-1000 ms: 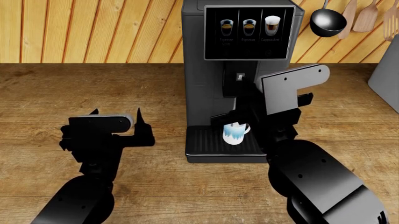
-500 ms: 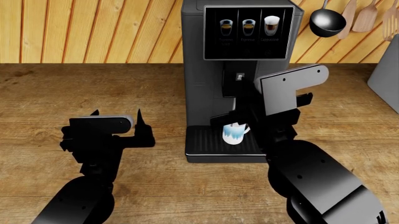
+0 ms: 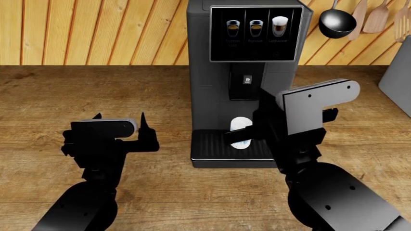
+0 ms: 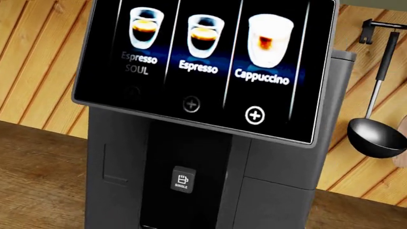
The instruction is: Press the button on the coffee machine to serve coffee.
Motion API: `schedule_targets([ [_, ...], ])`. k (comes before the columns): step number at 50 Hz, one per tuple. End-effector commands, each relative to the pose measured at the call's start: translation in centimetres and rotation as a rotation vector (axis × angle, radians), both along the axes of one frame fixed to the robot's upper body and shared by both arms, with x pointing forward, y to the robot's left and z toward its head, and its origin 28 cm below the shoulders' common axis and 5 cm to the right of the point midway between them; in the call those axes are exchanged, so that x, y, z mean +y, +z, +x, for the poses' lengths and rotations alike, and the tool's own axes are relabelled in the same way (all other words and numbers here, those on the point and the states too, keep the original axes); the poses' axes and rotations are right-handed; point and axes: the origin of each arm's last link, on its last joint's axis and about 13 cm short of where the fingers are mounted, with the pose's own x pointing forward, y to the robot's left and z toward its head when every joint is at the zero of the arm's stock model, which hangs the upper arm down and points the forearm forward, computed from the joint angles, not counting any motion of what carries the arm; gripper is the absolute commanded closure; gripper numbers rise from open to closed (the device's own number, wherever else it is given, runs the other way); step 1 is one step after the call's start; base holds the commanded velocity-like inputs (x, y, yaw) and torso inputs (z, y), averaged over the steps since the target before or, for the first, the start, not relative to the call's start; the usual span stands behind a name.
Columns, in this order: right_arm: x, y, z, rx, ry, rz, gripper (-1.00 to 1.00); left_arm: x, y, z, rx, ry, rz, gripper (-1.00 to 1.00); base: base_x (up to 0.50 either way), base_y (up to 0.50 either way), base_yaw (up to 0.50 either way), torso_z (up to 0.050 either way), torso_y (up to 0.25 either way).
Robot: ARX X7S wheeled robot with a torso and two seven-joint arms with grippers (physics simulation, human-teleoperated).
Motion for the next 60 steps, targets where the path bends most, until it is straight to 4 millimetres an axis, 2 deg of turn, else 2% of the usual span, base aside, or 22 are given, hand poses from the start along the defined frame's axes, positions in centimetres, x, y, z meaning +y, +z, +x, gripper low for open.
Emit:
schedule_targets([
  [1,-1.8,0.0,-1.7,0.003,-0.076,-0.007,1.00,0.0,0.1,0.0,-0.003,0.002,-0.003,-1.00,0.00,0.00,0.00,0.000,0.000],
  [8,-2.8,-1.4,-2.3,0.035,-0.117,0.002,1.00,0.1,-0.3,0.0,0.003,0.005,-0.004,-1.00,0.00,0.00,0.00,0.000,0.000],
  [9,-2.9,-1.5,-2.4,0.037,-0.123,0.005,-1.00,0.1,-0.3,0.0,0.003,0.005,-0.004,-1.00,0.00,0.00,0.00,0.000,0.000],
  [18,-4.1,-2.9,-3.3,0.057,-0.182,0.042,-1.00,-0.1,-0.2,0.0,0.000,0.004,0.000,-1.00,0.00,0.00,0.00,0.000,0.000],
  [33,-5.5,-5.0,-3.7,0.103,-0.255,0.082,-1.00,0.0,-0.5,-0.1,0.007,0.008,0.000,-1.00,0.00,0.00,0.00,0.000,0.000],
  [43,-6.2,-7.1,-3.7,0.151,-0.286,0.112,-1.00,0.3,-1.4,0.0,0.026,0.019,0.001,-1.00,0.00,0.00,0.00,0.000,0.000],
  [60,-6.6,-8.5,-3.7,0.196,-0.311,0.081,-1.00,0.7,-3.8,-0.1,0.085,0.036,-0.005,-1.00,0.00,0.00,0.00,0.000,0.000],
])
